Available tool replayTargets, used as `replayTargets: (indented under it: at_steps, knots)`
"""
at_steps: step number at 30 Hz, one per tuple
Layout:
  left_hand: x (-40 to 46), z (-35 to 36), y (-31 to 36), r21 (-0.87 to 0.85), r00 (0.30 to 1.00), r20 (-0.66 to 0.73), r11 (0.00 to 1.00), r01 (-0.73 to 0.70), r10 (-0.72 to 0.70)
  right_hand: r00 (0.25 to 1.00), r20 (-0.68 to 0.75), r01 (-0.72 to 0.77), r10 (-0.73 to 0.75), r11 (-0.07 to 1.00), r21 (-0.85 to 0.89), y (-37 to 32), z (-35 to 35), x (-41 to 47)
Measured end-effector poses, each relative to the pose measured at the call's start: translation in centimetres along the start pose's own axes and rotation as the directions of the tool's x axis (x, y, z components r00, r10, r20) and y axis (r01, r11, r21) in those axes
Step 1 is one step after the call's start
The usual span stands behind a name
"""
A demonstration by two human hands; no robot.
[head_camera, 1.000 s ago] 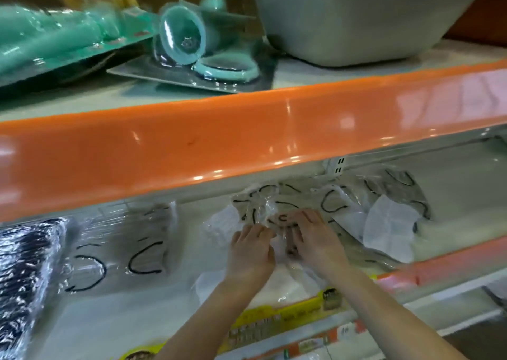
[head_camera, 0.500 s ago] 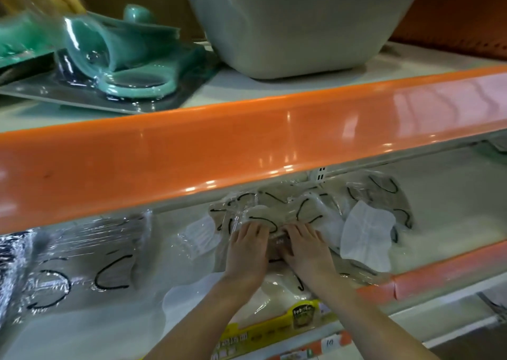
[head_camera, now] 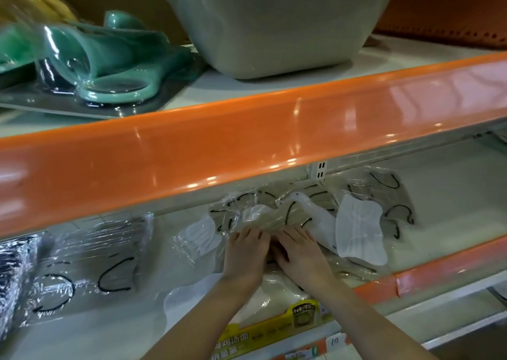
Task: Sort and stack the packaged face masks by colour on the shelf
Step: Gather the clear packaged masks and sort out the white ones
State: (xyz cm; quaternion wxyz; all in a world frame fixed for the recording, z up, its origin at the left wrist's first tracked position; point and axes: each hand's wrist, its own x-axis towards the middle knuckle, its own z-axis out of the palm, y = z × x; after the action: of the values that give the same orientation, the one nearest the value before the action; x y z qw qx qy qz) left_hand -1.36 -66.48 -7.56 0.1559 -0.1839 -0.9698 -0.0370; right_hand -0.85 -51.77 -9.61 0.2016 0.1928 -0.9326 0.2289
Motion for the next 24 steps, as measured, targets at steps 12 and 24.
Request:
replayTargets:
  at_steps: [12, 24]
  knots:
    - [-2.0, -1.6, -3.5, -0.022, 0.964, -0.265, 1.0, 0.01, -0.016, 0.995, -0.099, -0.033, 0.029, 0.999, -0.034, 0.6, 0.3, 0.1]
    - [-5.1, -3.9, -8.6, 0.001, 0.921, -0.383, 0.997, 0.074, -0.068, 0.957, -0.267, 0.097, -0.112, 0.993, -0.069, -3.2, -0.2, 2.2]
